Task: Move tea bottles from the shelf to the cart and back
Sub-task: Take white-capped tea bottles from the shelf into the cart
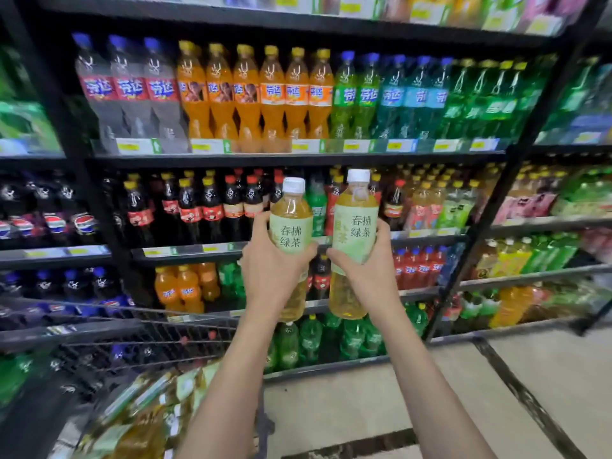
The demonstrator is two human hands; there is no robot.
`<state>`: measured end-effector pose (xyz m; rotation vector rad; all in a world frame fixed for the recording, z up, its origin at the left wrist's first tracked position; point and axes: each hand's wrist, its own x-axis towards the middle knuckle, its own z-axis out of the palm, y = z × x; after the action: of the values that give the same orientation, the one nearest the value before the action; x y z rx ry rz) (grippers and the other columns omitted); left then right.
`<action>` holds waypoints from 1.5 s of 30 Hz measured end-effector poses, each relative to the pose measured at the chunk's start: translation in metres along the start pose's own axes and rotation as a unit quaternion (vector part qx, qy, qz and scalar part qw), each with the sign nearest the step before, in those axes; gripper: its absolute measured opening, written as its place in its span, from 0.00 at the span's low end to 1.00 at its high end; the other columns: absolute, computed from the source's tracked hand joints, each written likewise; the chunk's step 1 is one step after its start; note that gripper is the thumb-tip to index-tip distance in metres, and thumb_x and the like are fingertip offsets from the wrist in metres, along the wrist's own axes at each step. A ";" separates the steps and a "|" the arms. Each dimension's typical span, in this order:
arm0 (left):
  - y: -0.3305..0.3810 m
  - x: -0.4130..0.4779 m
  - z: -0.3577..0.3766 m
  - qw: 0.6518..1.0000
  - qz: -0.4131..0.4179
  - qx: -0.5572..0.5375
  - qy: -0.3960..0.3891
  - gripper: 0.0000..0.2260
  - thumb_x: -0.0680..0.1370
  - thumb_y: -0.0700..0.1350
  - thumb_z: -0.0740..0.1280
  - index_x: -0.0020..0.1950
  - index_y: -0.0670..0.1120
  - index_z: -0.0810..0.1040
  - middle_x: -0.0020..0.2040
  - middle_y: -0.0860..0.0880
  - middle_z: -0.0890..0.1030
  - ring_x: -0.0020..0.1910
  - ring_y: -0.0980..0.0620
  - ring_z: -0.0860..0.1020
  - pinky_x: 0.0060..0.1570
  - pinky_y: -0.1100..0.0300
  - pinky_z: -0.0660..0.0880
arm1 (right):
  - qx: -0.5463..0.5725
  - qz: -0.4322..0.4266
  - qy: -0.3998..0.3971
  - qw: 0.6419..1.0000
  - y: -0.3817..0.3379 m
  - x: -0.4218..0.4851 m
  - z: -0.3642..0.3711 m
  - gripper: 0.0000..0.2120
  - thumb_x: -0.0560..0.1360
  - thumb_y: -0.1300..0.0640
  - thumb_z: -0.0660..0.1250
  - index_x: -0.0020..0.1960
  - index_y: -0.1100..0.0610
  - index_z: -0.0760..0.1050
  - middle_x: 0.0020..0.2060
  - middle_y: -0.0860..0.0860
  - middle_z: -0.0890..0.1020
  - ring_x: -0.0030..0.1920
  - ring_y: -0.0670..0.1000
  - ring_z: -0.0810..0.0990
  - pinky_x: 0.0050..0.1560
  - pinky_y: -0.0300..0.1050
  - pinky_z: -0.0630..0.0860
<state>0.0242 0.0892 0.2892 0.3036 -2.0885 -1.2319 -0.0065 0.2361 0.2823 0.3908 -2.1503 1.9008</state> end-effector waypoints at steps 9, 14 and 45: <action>0.091 -0.033 0.093 0.996 0.047 -0.046 -0.060 0.25 0.65 0.54 0.79 0.57 0.52 0.71 0.44 0.55 0.82 0.44 0.50 0.81 0.45 0.52 0.78 | -0.037 -0.027 0.099 0.994 -0.010 -0.001 -0.137 0.37 0.69 0.61 0.78 0.70 0.50 0.63 0.55 0.40 0.78 0.52 0.36 0.79 0.51 0.33 0.77; 0.143 -0.052 0.138 0.990 0.088 -0.067 -0.082 0.27 0.64 0.57 0.79 0.56 0.53 0.71 0.44 0.55 0.82 0.45 0.49 0.81 0.45 0.50 0.78 | -0.053 -0.049 0.158 0.985 -0.019 0.002 -0.209 0.35 0.69 0.61 0.79 0.67 0.47 0.63 0.55 0.44 0.80 0.52 0.42 0.81 0.53 0.41 0.79; 0.356 -0.026 0.497 0.906 0.197 -0.232 -0.293 0.24 0.65 0.57 0.80 0.54 0.54 0.74 0.44 0.59 0.81 0.44 0.57 0.80 0.44 0.52 0.78 | -0.137 -0.104 0.397 0.902 0.005 0.143 -0.527 0.31 0.70 0.68 0.75 0.67 0.55 0.64 0.49 0.43 0.79 0.43 0.33 0.80 0.44 0.32 0.77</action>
<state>-0.2359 0.6277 0.4189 -0.7584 -2.0777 -1.6345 -0.1393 0.7540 0.3924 -0.1885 -1.6786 1.2808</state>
